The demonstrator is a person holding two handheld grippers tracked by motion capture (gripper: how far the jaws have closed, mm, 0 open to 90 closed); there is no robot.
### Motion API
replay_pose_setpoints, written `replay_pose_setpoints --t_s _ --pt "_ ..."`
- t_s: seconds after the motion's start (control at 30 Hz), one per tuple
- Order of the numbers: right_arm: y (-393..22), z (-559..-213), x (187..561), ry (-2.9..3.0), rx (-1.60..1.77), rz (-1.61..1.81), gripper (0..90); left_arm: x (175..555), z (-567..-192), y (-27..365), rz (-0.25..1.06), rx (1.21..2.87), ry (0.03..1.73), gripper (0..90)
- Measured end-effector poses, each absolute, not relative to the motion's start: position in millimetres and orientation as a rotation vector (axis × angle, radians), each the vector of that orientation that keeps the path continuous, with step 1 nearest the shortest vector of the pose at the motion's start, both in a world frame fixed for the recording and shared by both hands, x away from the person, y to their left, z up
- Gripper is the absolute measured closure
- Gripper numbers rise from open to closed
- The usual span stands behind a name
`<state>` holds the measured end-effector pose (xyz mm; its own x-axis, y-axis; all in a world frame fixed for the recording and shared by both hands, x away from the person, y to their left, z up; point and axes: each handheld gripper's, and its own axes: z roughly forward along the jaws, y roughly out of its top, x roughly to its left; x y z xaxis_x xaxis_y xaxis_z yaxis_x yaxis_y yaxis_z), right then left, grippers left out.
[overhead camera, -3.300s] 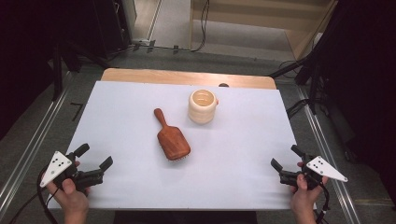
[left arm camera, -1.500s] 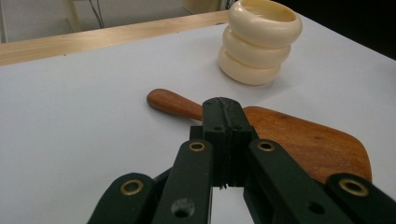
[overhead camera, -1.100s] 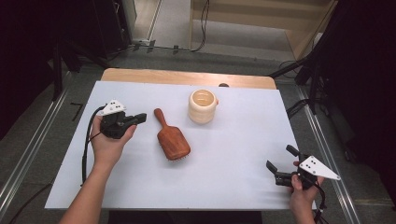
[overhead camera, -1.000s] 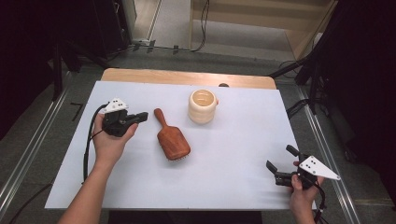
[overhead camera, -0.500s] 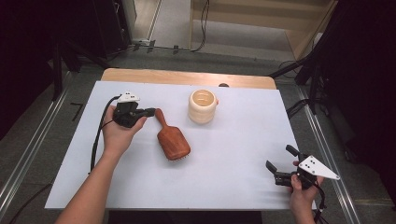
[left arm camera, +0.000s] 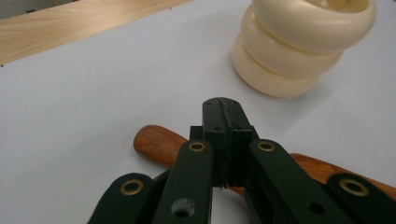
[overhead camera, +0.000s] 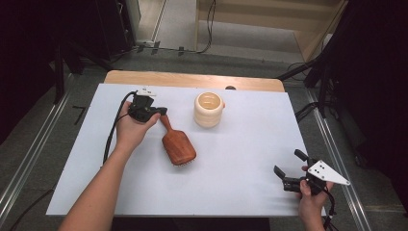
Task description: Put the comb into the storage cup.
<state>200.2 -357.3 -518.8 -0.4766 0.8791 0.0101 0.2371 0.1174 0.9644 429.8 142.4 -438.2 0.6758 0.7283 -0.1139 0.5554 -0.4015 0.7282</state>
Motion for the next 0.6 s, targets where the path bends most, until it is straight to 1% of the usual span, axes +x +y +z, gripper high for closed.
replay_pose_setpoints --t_s 0.3,0.6 --pt "-357.5 -518.9 200.3 1.805 1.082 1.388 0.0 449.7 -450.6 130.9 0.247 2.189 1.029 90.0" --pt "-357.7 -518.7 200.1 1.798 1.082 1.390 0.0 460.1 -463.1 121.4 0.243 2.260 1.047 90.0"
